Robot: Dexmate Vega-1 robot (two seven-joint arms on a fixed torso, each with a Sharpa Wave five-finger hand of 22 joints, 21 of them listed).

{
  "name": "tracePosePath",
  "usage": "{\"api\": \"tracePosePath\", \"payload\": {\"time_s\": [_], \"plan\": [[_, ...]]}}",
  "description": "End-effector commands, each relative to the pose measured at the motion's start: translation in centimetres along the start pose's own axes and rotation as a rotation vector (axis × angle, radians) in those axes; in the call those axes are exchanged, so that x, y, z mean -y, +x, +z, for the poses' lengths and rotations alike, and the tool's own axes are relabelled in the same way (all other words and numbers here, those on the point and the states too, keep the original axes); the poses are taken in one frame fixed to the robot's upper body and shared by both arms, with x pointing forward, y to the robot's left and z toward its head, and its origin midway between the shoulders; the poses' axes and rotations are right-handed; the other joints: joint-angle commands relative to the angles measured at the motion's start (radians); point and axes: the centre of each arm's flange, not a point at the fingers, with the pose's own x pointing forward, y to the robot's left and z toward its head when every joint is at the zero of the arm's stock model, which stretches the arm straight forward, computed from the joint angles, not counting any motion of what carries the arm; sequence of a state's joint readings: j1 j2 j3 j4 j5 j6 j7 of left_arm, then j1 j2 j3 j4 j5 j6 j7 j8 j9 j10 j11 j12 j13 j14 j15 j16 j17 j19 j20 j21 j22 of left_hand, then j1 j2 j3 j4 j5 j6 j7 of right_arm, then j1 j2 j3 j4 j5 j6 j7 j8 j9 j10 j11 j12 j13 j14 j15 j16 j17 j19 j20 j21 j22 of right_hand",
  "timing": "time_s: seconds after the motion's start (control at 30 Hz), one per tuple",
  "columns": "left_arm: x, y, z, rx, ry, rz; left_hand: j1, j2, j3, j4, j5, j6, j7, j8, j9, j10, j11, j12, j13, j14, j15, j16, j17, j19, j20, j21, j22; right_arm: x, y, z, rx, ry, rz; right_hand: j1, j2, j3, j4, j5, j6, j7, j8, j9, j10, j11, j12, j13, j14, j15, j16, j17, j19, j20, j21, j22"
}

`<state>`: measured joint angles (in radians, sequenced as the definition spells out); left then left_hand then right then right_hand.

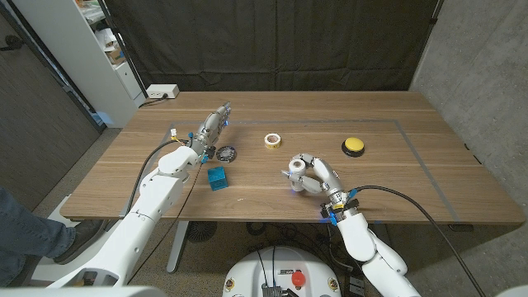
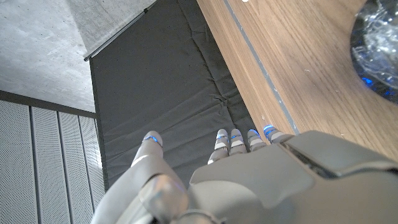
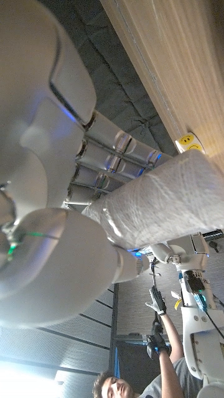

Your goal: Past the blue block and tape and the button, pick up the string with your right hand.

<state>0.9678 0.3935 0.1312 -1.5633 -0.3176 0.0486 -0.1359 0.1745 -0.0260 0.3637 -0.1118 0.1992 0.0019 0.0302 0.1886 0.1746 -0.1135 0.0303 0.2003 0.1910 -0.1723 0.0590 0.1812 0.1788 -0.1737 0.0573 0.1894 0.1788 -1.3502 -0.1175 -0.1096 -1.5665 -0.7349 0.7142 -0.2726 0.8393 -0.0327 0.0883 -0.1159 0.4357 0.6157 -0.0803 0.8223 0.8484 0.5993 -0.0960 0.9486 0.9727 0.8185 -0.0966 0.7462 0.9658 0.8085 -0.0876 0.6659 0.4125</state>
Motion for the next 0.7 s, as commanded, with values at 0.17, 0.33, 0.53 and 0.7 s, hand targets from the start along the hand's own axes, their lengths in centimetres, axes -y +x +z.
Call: {"api": "tracePosePath", "payload": {"time_s": [0.17,0.33,0.53,0.7], "plan": [[0.1,-0.2,0.1,0.005,0.005,-0.006,0.004,0.014,0.004,-0.004,-0.006,0.001,0.005,-0.002,0.004,-0.01,0.006,0.007,0.002,-0.02,0.006,0.006,0.004,-0.041,0.007,0.008,0.003,1.4,0.4,2.2,0.024,-0.003,-0.031,0.033,0.044,-0.002,0.0,-0.005,-0.005,0.004,0.013,0.013,0.0,0.004,0.011,0.033,0.01,-0.09,-0.007,0.012,0.005,0.005,0.01,-0.004],[0.0,-0.3,0.1,0.005,0.007,-0.005,0.004,0.015,0.004,-0.005,-0.006,0.001,0.006,-0.002,0.004,-0.01,0.007,0.008,0.002,-0.02,0.008,0.006,0.004,-0.041,0.007,0.009,0.003,1.8,0.8,2.8,0.036,-0.004,-0.036,0.036,0.047,-0.001,0.0,-0.009,0.0,0.003,0.015,0.01,0.005,0.002,0.009,0.032,0.019,-0.094,-0.006,0.019,0.009,0.004,0.014,-0.006],[0.0,-0.2,0.1,0.005,0.007,-0.009,0.004,0.015,0.004,-0.005,-0.006,0.001,0.006,-0.002,0.004,-0.011,0.005,0.007,0.002,-0.021,0.007,0.006,0.004,-0.041,0.007,0.008,0.003,2.2,1.1,3.4,0.039,-0.006,-0.045,0.038,0.051,0.0,0.0,-0.013,0.001,0.002,0.017,0.009,0.009,0.003,0.008,0.033,0.025,-0.092,-0.006,0.025,0.014,0.003,0.019,-0.008],[0.0,0.0,0.1,0.006,0.01,-0.012,0.004,0.015,0.003,-0.006,-0.006,0.0,0.005,-0.002,0.004,-0.012,0.007,0.007,0.002,-0.021,0.007,0.006,0.004,-0.042,0.007,0.008,0.003,2.7,1.3,4.1,0.038,-0.009,-0.051,0.04,0.054,0.001,0.0,-0.017,0.005,0.005,0.021,0.01,0.016,0.004,0.009,0.037,0.028,-0.094,-0.007,0.032,0.02,0.003,0.025,-0.011]]}}
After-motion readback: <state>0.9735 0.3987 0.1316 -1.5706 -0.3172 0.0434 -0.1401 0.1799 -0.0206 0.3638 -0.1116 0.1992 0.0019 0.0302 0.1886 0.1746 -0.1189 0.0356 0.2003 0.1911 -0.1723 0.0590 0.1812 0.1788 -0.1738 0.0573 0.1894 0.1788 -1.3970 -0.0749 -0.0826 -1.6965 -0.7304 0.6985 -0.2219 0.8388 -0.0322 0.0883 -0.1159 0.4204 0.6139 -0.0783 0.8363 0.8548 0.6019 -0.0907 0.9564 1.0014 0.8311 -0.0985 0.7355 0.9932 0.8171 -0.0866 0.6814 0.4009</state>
